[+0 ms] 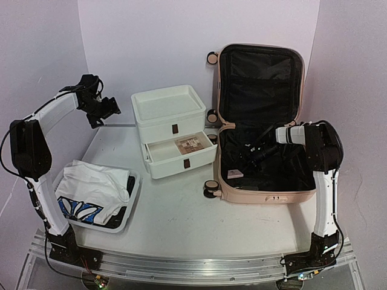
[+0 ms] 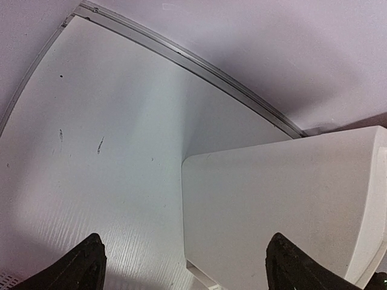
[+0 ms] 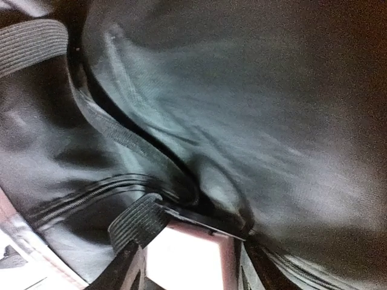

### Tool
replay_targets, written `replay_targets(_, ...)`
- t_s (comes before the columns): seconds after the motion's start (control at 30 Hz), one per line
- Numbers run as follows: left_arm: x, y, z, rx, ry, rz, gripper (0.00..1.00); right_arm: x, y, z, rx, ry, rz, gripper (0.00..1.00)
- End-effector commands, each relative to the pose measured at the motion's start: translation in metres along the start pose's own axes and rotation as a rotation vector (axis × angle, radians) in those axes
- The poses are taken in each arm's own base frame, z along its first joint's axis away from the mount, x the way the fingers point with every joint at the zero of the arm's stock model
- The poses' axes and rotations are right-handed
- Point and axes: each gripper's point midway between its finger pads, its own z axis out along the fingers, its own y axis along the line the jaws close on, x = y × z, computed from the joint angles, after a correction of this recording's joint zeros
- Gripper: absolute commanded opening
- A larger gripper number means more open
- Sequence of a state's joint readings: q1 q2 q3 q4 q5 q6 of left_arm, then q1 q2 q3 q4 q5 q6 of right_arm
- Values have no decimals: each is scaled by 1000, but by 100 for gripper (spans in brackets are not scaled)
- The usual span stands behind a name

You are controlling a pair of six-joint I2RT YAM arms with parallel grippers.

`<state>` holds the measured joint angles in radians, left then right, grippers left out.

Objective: Open, take out, and arrange the luggage

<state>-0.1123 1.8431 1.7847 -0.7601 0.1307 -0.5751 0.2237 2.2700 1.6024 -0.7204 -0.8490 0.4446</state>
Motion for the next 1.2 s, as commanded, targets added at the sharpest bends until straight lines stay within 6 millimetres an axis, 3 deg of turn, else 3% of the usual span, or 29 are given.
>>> replay_targets(0.0, -8, -13, -26, 49, -48, 28, 92, 7, 22, 2, -117, 67, 46, 49)
replay_targets(0.17, -6, -12, -33, 52, -56, 49, 92, 24, 20, 4, -155, 115, 103, 46)
replay_targets(0.27, -10, -14, -36, 59, -69, 63, 92, 22, 19, 7, -167, 121, 143, 42)
replay_targets(0.43, -13, -20, -41, 85, -90, 75, 92, 12, 20, 12, -179, 125, 191, 29)
replay_targets(0.67, -14, -23, -56, 121, -143, 62, 92, 19, 25, 0, -149, 88, 160, 11)
replay_targets(0.87, -13, -27, -72, 147, -166, 75, 92, 30, 37, -39, -59, -38, 93, 0)
replay_targets(1.03, -5, -31, -83, 184, -156, 65, 90, 69, 23, -88, 210, -78, 13, 0)
replay_targets(1.17, 0, -41, -98, 244, -145, 63, 89, 83, 25, -128, 351, -164, -92, 0)
